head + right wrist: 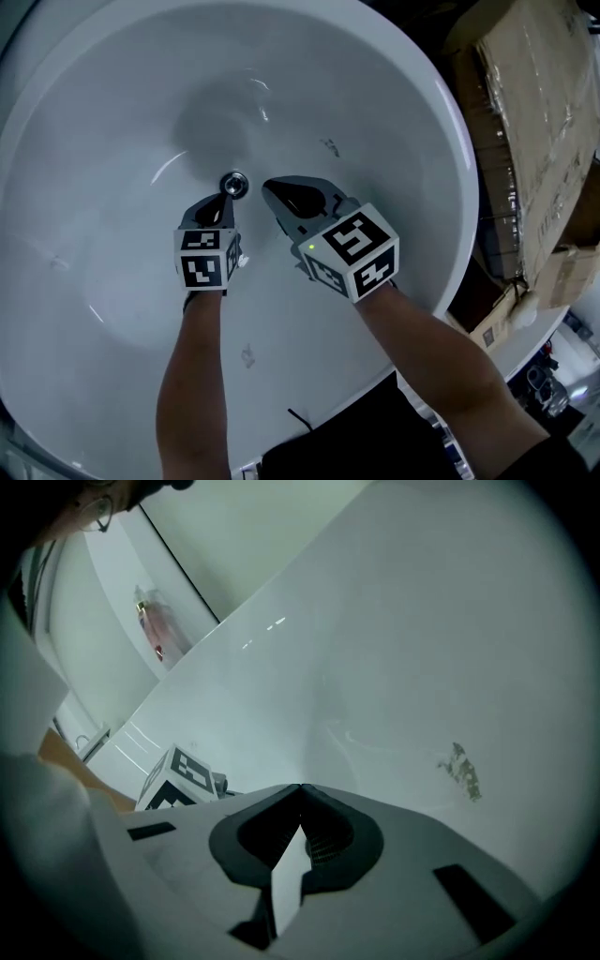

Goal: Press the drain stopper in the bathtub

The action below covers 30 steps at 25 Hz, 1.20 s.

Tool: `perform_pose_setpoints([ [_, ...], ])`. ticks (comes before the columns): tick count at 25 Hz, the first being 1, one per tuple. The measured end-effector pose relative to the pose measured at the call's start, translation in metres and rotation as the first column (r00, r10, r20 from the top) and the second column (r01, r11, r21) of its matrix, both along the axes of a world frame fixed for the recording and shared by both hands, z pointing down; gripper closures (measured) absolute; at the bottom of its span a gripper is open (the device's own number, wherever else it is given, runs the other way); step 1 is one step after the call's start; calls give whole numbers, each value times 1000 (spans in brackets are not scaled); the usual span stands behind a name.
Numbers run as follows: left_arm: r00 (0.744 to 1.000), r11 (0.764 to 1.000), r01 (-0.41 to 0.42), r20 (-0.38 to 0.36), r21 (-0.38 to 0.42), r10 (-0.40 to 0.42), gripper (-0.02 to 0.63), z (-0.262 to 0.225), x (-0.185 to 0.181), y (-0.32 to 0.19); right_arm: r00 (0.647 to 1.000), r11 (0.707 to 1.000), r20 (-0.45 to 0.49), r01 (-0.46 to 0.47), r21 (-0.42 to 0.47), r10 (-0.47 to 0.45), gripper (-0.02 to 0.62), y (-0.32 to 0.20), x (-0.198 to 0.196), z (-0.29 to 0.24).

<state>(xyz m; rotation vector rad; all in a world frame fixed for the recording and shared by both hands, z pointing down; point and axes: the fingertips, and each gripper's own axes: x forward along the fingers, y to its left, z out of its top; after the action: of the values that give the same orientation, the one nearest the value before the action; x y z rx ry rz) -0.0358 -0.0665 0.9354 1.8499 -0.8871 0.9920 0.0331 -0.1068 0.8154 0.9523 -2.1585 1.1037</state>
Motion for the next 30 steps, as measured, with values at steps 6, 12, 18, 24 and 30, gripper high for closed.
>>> perform_pose_setpoints([
  [6, 999, 999, 29, 15, -20, -29, 594, 41, 13, 6, 997, 998, -76, -11, -57, 6, 581, 19, 0, 43],
  [12, 999, 999, -12, 40, -40, 13, 594, 67, 20, 7, 998, 999, -53, -33, -34, 31, 581, 5, -5, 43],
  [18, 994, 994, -60, 83, -90, 67, 594, 93, 16, 13, 988, 995, -127, -93, -44, 87, 581, 1, 12, 53],
  [24, 990, 989, -88, 98, -117, 99, 594, 106, 9, 19, 987, 994, -123, -104, -12, 102, 581, -7, 10, 44],
  [30, 984, 980, -135, 98, -146, 150, 594, 108, 9, 19, 988, 993, -110, -115, -16, 113, 581, -8, 8, 42],
])
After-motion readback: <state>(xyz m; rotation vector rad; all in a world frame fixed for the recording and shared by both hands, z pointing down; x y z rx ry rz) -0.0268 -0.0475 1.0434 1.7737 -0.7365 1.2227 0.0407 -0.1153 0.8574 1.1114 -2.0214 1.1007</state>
